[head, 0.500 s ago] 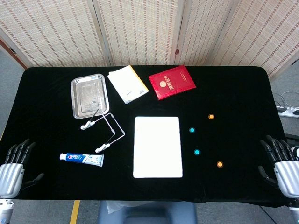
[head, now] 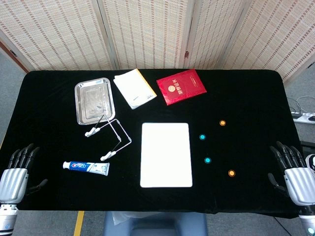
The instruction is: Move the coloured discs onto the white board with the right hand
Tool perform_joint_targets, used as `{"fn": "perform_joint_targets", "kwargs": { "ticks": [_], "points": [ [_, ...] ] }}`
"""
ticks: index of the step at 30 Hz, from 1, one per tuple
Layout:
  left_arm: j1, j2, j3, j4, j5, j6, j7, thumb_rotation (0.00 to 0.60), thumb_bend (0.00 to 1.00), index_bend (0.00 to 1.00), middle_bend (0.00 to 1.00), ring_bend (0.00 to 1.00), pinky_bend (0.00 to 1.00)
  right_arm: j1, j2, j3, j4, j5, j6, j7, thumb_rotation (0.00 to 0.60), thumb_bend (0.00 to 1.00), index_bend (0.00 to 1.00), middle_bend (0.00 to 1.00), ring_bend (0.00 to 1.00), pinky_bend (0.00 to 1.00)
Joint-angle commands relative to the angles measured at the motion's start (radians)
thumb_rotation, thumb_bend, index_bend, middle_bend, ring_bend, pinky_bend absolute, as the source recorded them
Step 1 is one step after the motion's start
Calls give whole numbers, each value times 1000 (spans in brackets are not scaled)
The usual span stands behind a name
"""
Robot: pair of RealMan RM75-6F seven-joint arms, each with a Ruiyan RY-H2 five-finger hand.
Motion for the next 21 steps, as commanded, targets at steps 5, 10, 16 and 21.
{"fn": "perform_joint_targets", "kwargs": {
  "ticks": [5,10,16,21],
  "points": [
    [-2,2,6,-1,9,-2,-9,600,205,39,16,68,0,42,-52,-27,31,-44,-81,-40,600,446,175,26,25,0],
    [0,11,14,-2,11,-9,-26,600,205,41,16,68,0,78,-99,-35,58,-41,-163,-88,600,311,213,37,29,0],
    [2,10,17,6,6,-13,-35,600,204,40,16,68,0,113,-164,-37,94,-3,-265,-169,600,254,225,43,31,0],
    [4,8,17,12,1,-15,-39,600,205,40,16,68,0,145,-206,-28,139,31,-332,-161,600,252,341,81,36,0]
  ]
}}
